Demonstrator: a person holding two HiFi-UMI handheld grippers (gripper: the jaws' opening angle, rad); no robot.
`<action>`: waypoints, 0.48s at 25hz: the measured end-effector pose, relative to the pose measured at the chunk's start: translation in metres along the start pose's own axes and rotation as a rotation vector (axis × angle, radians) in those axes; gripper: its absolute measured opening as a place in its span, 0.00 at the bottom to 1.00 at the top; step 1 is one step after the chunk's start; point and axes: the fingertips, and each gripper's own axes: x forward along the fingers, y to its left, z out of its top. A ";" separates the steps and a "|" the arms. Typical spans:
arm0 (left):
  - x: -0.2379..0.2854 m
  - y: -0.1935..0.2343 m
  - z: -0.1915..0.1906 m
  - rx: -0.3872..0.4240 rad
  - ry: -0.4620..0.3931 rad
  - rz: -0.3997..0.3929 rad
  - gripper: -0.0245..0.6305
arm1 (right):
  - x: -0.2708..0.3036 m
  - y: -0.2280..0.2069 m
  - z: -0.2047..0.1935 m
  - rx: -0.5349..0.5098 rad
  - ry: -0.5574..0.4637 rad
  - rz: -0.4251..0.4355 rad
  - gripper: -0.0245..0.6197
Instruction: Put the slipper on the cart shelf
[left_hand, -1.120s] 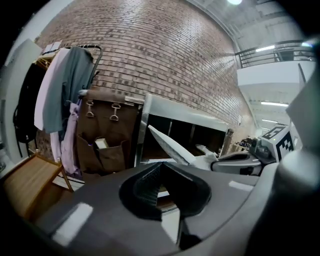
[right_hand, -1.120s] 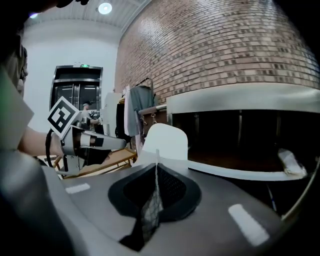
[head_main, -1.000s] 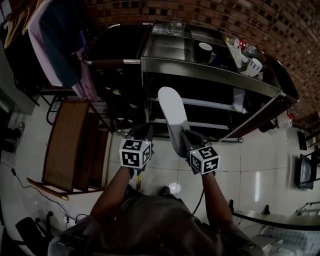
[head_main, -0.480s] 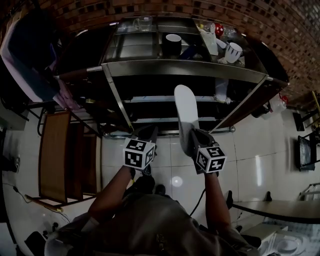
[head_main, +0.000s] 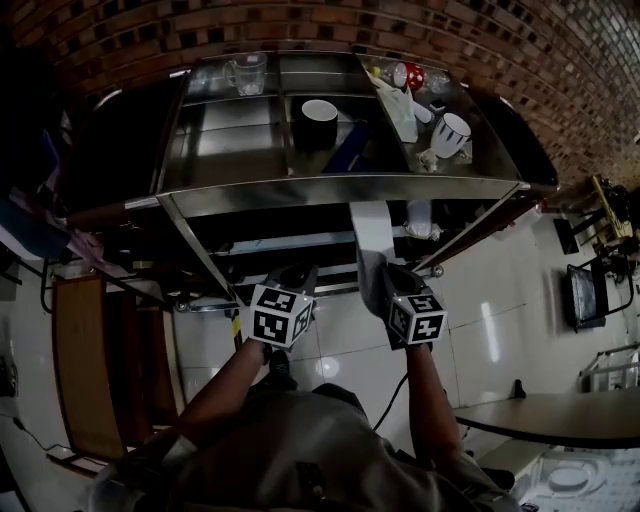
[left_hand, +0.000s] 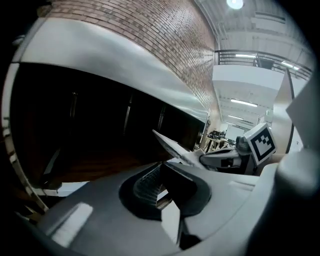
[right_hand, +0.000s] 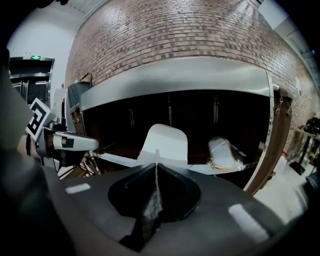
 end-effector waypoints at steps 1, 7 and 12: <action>0.007 0.003 0.002 0.000 0.005 -0.008 0.05 | 0.008 -0.004 0.004 -0.005 0.003 -0.009 0.05; 0.036 0.006 -0.003 -0.014 0.048 -0.027 0.05 | 0.054 -0.028 0.011 -0.004 0.033 -0.019 0.05; 0.052 0.021 0.000 -0.059 0.042 0.057 0.05 | 0.099 -0.044 0.017 -0.048 0.046 0.036 0.05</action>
